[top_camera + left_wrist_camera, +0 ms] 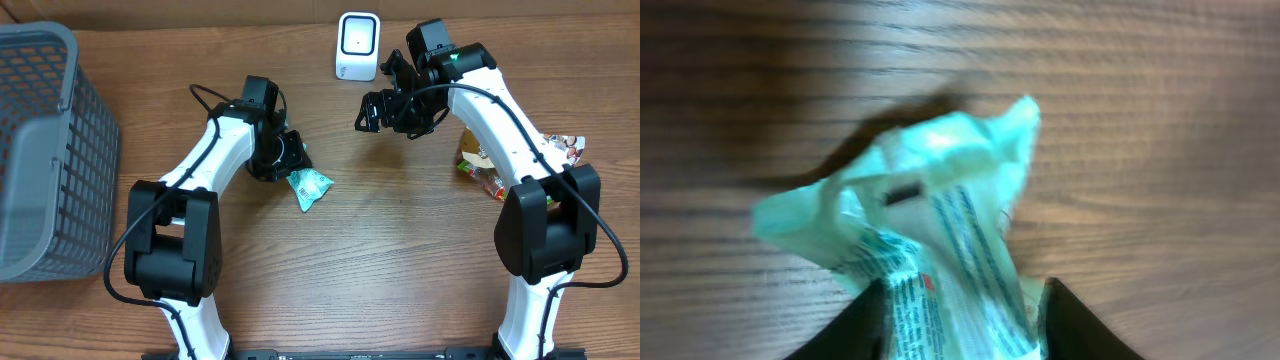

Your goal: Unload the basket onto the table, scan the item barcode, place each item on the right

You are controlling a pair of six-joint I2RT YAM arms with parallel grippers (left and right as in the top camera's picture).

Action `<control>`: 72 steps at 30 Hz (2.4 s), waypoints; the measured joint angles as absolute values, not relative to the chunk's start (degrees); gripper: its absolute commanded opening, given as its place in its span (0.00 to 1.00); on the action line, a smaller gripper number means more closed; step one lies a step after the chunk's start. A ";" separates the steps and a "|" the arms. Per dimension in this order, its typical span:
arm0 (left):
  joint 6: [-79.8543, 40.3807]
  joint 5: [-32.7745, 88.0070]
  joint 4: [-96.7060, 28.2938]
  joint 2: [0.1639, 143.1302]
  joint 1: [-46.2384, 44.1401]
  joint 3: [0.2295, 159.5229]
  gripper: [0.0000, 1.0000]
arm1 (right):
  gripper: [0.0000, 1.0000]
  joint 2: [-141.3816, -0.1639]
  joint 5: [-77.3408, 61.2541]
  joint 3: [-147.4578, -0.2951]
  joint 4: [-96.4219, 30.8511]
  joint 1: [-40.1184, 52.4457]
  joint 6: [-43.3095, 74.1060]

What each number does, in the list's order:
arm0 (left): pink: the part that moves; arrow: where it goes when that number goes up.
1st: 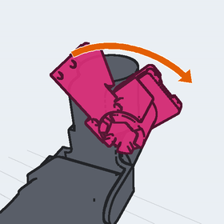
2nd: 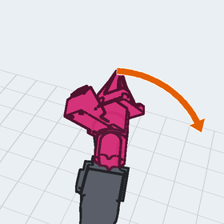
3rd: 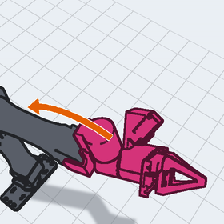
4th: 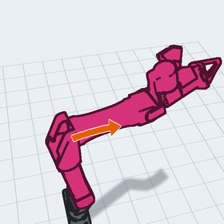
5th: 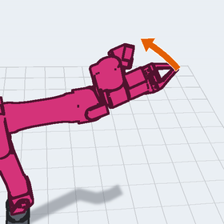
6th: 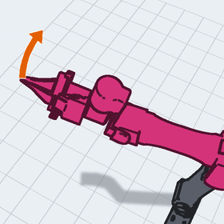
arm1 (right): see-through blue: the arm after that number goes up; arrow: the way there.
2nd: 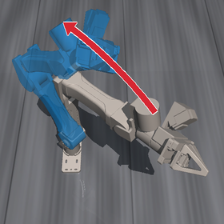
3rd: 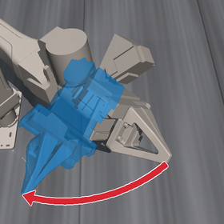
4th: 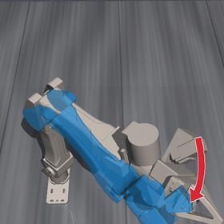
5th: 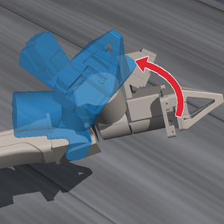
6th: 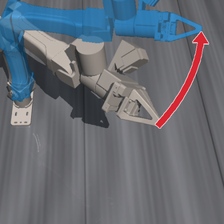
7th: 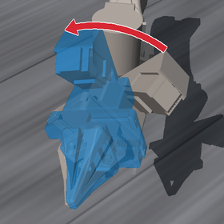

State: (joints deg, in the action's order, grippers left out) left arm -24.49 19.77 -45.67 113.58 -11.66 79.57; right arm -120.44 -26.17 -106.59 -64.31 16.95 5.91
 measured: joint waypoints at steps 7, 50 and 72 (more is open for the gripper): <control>-17.52 19.77 -51.44 113.62 -9.87 82.43 1.00 | 0.92 -120.44 -26.35 -106.59 -62.26 17.39 1.80; -25.39 16.84 -62.61 113.75 15.75 100.33 1.00 | 0.05 -134.89 -28.10 -107.24 -52.01 26.81 22.55; -25.39 16.69 -62.61 113.75 15.75 100.33 1.00 | 1.00 -133.69 -5.69 -114.74 -61.08 27.59 -2.33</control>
State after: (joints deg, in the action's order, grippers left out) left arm -25.39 16.69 -62.61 113.75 15.75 100.33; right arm -133.69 -5.69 -114.74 -61.08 27.59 -2.33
